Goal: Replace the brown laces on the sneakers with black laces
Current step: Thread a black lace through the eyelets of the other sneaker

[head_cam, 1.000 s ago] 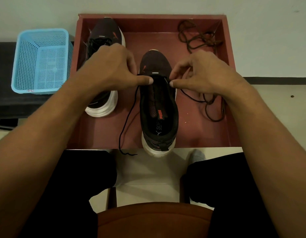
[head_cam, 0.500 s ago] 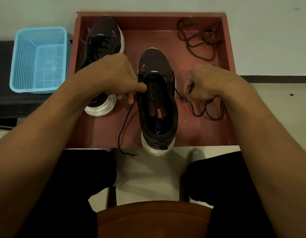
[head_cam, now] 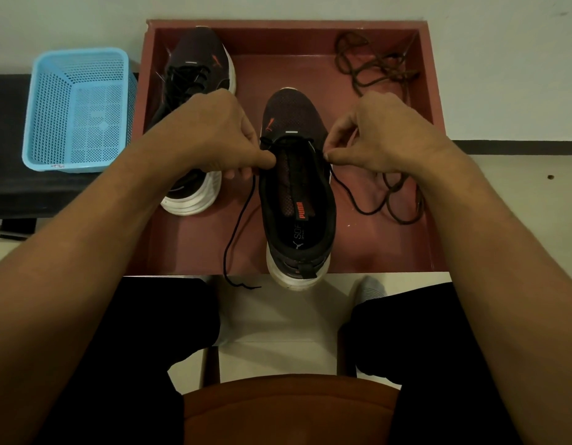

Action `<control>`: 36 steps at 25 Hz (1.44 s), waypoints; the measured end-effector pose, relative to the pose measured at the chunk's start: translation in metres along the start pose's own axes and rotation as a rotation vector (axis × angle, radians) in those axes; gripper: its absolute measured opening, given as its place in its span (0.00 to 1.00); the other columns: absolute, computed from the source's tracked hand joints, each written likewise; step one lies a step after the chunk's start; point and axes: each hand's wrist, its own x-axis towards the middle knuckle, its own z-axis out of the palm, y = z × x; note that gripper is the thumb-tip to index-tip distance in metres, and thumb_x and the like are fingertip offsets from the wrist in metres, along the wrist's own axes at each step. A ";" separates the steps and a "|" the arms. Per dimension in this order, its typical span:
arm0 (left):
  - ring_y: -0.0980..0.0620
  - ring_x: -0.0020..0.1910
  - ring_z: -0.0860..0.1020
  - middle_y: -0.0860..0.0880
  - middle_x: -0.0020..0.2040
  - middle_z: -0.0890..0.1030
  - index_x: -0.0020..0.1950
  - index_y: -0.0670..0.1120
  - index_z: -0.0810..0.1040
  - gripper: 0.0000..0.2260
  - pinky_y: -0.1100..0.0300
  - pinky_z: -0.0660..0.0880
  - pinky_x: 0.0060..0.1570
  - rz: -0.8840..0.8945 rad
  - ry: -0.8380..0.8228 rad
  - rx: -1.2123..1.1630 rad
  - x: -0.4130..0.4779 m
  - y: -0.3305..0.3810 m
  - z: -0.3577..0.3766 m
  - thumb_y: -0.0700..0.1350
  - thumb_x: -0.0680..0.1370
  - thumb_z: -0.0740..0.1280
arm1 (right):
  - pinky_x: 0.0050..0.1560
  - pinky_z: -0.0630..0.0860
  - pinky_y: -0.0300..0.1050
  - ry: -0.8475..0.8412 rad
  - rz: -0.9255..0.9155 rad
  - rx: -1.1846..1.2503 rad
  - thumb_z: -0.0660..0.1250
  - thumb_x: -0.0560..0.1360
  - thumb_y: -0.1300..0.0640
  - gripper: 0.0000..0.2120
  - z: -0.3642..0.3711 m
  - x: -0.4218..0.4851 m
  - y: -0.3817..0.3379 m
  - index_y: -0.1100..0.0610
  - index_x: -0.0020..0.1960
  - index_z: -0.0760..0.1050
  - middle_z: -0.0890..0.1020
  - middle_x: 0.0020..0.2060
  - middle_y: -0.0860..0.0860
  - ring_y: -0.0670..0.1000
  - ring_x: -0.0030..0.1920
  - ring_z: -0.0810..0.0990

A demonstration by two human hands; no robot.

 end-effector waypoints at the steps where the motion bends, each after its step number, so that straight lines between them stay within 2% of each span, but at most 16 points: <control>1: 0.64 0.23 0.76 0.55 0.25 0.81 0.35 0.46 0.85 0.13 0.66 0.70 0.33 -0.004 -0.002 -0.006 0.000 0.000 0.000 0.51 0.76 0.76 | 0.45 0.79 0.35 -0.036 0.019 -0.041 0.76 0.75 0.56 0.02 0.001 0.000 0.002 0.49 0.45 0.87 0.84 0.38 0.41 0.39 0.37 0.81; 2: 0.63 0.22 0.76 0.55 0.24 0.81 0.35 0.46 0.85 0.13 0.65 0.70 0.34 -0.006 -0.004 -0.012 0.000 0.000 0.000 0.51 0.76 0.76 | 0.48 0.80 0.40 -0.070 0.037 -0.065 0.76 0.74 0.56 0.02 0.001 0.000 0.004 0.49 0.44 0.87 0.86 0.40 0.43 0.41 0.39 0.81; 3: 0.63 0.22 0.76 0.54 0.25 0.81 0.35 0.46 0.85 0.13 0.65 0.71 0.34 -0.005 -0.006 -0.018 0.000 0.000 0.000 0.51 0.76 0.76 | 0.49 0.80 0.41 -0.088 0.043 -0.064 0.76 0.74 0.55 0.02 0.001 -0.001 0.006 0.49 0.44 0.86 0.86 0.41 0.43 0.41 0.39 0.82; 6: 0.63 0.22 0.76 0.53 0.26 0.82 0.36 0.46 0.85 0.13 0.63 0.72 0.35 -0.011 -0.013 -0.039 0.001 -0.001 0.000 0.51 0.76 0.76 | 0.35 0.72 0.24 -0.048 0.018 0.037 0.77 0.74 0.54 0.01 -0.001 -0.001 0.006 0.49 0.46 0.86 0.83 0.36 0.40 0.31 0.33 0.79; 9: 0.62 0.23 0.76 0.52 0.28 0.83 0.36 0.46 0.85 0.13 0.63 0.73 0.35 -0.020 -0.018 -0.047 0.002 -0.001 0.000 0.52 0.76 0.76 | 0.32 0.69 0.22 0.010 -0.015 0.072 0.78 0.75 0.53 0.03 -0.002 0.000 0.000 0.48 0.48 0.86 0.81 0.35 0.40 0.33 0.33 0.79; 12: 0.62 0.22 0.75 0.52 0.27 0.83 0.35 0.45 0.85 0.13 0.63 0.73 0.35 -0.015 -0.010 -0.039 0.003 -0.001 0.001 0.51 0.76 0.76 | 0.38 0.72 0.29 -0.008 0.012 0.026 0.77 0.74 0.55 0.02 0.000 0.001 -0.002 0.49 0.46 0.86 0.83 0.37 0.41 0.38 0.36 0.79; 15: 0.62 0.22 0.75 0.52 0.26 0.82 0.35 0.45 0.85 0.13 0.63 0.74 0.35 -0.021 -0.008 -0.034 0.003 -0.001 0.001 0.50 0.76 0.76 | 0.43 0.80 0.43 -0.156 0.158 -0.086 0.78 0.73 0.59 0.05 0.002 0.002 0.004 0.50 0.42 0.86 0.85 0.39 0.47 0.47 0.39 0.82; 17: 0.62 0.22 0.75 0.51 0.27 0.83 0.35 0.44 0.85 0.13 0.63 0.73 0.35 -0.022 -0.008 -0.037 0.004 -0.001 0.001 0.50 0.76 0.76 | 0.44 0.81 0.48 -0.264 0.238 -0.170 0.79 0.73 0.59 0.03 0.001 0.002 0.002 0.54 0.46 0.87 0.85 0.42 0.51 0.53 0.42 0.83; 19: 0.62 0.22 0.76 0.51 0.28 0.83 0.35 0.44 0.85 0.13 0.62 0.74 0.36 -0.019 0.000 -0.033 0.004 -0.002 0.002 0.51 0.75 0.76 | 0.50 0.84 0.53 -0.309 0.267 -0.228 0.78 0.72 0.60 0.07 0.001 0.004 -0.001 0.57 0.50 0.87 0.84 0.45 0.55 0.58 0.48 0.84; 21: 0.62 0.23 0.76 0.51 0.28 0.83 0.34 0.45 0.85 0.14 0.63 0.74 0.36 -0.016 0.008 -0.020 0.006 -0.003 0.002 0.52 0.75 0.76 | 0.55 0.84 0.56 -0.328 0.272 -0.261 0.79 0.72 0.59 0.10 0.002 0.007 -0.004 0.58 0.52 0.86 0.85 0.48 0.57 0.59 0.50 0.84; 24: 0.62 0.23 0.76 0.51 0.27 0.83 0.34 0.45 0.84 0.14 0.62 0.74 0.36 -0.014 0.007 -0.016 0.006 -0.004 0.002 0.52 0.75 0.76 | 0.56 0.84 0.57 -0.356 0.290 -0.282 0.79 0.71 0.58 0.10 0.003 0.008 -0.004 0.58 0.51 0.86 0.85 0.48 0.56 0.59 0.51 0.84; 27: 0.58 0.26 0.78 0.49 0.29 0.84 0.34 0.45 0.85 0.14 0.61 0.78 0.38 0.003 0.018 -0.001 0.006 -0.006 0.003 0.52 0.75 0.76 | 0.55 0.84 0.56 -0.317 0.295 -0.215 0.79 0.72 0.57 0.06 -0.001 0.006 0.002 0.55 0.49 0.87 0.85 0.47 0.54 0.58 0.49 0.84; 30: 0.54 0.31 0.81 0.48 0.30 0.84 0.34 0.45 0.84 0.14 0.59 0.80 0.40 0.025 0.015 0.028 0.007 -0.006 0.003 0.53 0.75 0.75 | 0.51 0.84 0.51 -0.299 0.244 -0.064 0.78 0.74 0.55 0.01 -0.010 -0.003 0.007 0.50 0.45 0.86 0.87 0.42 0.50 0.53 0.44 0.85; 33: 0.57 0.31 0.78 0.51 0.31 0.81 0.36 0.47 0.83 0.12 0.62 0.74 0.37 0.121 0.021 0.074 0.009 -0.006 0.003 0.52 0.76 0.75 | 0.44 0.77 0.43 -0.308 0.102 0.125 0.75 0.77 0.54 0.02 -0.020 -0.015 0.008 0.51 0.46 0.84 0.86 0.37 0.47 0.44 0.37 0.82; 34: 0.60 0.31 0.77 0.54 0.32 0.80 0.38 0.48 0.83 0.10 0.64 0.72 0.36 0.193 0.047 0.075 0.010 -0.005 0.003 0.51 0.77 0.74 | 0.45 0.76 0.43 -0.313 0.041 0.191 0.75 0.77 0.54 0.02 -0.022 -0.019 0.006 0.52 0.46 0.84 0.87 0.39 0.47 0.44 0.38 0.82; 36: 0.67 0.32 0.76 0.56 0.38 0.81 0.47 0.49 0.83 0.06 0.70 0.70 0.37 0.384 0.127 0.025 0.008 -0.001 0.003 0.51 0.79 0.73 | 0.55 0.80 0.55 -0.295 -0.076 0.327 0.75 0.78 0.51 0.06 -0.025 -0.023 0.000 0.53 0.48 0.84 0.88 0.43 0.51 0.54 0.47 0.86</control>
